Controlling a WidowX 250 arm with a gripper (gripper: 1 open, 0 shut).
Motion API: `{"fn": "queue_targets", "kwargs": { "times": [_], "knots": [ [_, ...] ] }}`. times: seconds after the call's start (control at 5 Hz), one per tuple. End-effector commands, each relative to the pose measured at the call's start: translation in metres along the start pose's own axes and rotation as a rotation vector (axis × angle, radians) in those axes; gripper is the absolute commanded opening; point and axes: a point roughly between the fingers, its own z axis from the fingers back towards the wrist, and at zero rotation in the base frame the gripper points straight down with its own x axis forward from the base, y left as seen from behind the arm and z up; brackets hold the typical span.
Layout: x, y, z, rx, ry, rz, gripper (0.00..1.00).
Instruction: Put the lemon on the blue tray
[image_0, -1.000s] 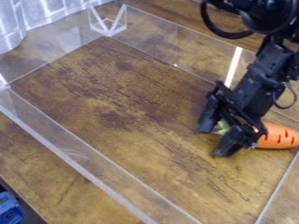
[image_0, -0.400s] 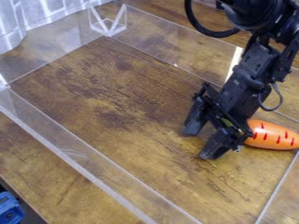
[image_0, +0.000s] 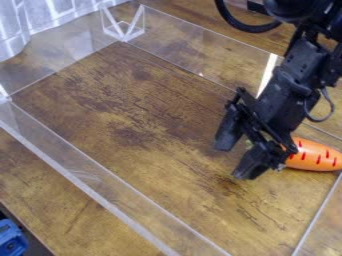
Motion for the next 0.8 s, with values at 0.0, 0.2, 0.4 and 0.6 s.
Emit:
{"fn": "queue_targets", "kwargs": {
  "times": [0.0,0.2,0.4,0.6],
  "knots": [
    [-0.0053,0.0012,0.0221,0.026,-0.086,0.002,0.00],
    [-0.0043,0.0000,0.0267,0.037,-0.084,-0.013,0.00],
    [-0.0019,-0.0014,0.0291,0.044,-0.084,-0.029,0.00],
    [-0.0074,0.0026,0.0293,0.035,-0.081,-0.007,0.00]
  ]
}}
